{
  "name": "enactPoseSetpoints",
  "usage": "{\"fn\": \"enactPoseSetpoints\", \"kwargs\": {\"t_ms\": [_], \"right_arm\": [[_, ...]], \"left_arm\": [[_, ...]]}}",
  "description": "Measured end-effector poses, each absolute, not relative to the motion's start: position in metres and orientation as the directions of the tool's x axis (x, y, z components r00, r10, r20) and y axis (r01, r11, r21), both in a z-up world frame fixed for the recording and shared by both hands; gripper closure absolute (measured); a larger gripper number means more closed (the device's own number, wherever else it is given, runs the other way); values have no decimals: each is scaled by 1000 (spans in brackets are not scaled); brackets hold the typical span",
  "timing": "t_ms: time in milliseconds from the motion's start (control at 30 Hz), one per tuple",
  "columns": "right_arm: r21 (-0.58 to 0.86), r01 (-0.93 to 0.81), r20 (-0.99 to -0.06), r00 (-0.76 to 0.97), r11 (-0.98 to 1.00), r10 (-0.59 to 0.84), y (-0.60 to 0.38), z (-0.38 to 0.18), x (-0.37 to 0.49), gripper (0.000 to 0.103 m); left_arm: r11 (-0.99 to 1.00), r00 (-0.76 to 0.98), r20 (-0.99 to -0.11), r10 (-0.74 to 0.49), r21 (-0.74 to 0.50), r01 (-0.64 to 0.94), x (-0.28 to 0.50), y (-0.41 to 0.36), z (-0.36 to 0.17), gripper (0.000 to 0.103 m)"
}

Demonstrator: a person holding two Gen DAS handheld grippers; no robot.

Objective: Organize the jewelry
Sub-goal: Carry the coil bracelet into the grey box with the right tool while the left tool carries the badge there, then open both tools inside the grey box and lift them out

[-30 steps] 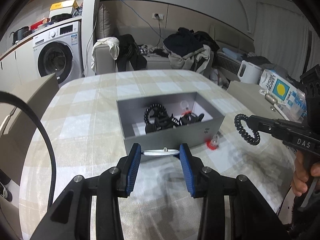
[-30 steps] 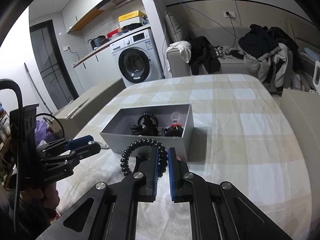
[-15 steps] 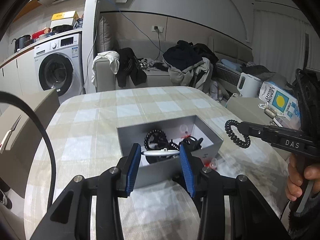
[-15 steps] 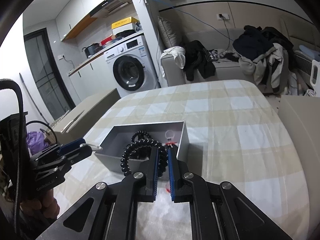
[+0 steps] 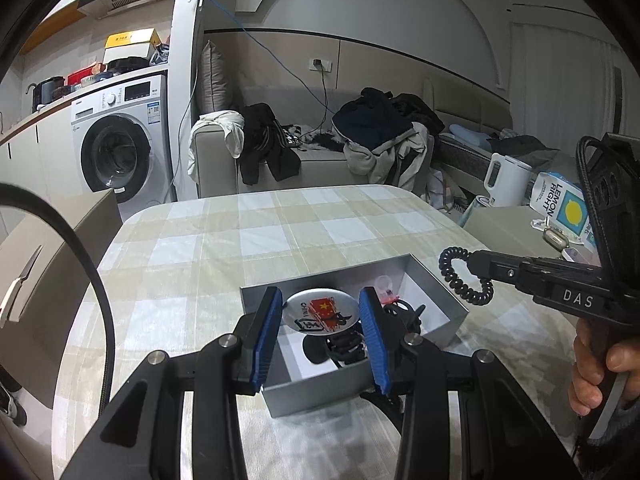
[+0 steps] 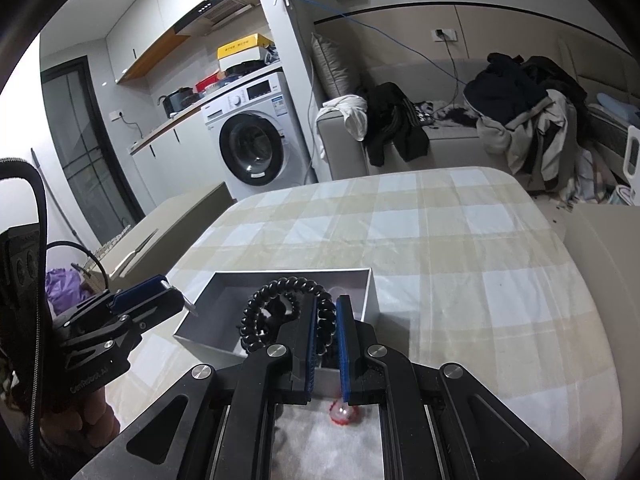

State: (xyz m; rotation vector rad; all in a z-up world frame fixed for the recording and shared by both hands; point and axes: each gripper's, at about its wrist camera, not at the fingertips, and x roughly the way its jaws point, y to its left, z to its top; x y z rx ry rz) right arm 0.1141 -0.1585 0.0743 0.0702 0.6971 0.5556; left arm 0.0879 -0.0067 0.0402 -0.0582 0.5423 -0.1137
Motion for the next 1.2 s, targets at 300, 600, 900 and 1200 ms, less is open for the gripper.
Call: {"fn": "enactPoseSetpoints", "kwargs": {"t_ms": [300, 600, 900, 1200], "right_arm": [[233, -464, -612, 613, 855, 500, -144, 66, 128, 95], [182, -468, -647, 605, 865, 464, -126, 52, 135, 95], [182, -473, -667, 585, 862, 462, -120, 43, 139, 92], [204, -464, -634, 609, 862, 477, -141, 56, 130, 59]], "left_arm": [[993, 840, -529, -120, -83, 89, 98, -8, 34, 69], [994, 823, -558, -106, -69, 81, 106, -10, 25, 69], [995, 810, -578, -102, -69, 77, 106, -14, 22, 69], [994, 799, -591, -112, -80, 81, 99, -17, 25, 37]]}}
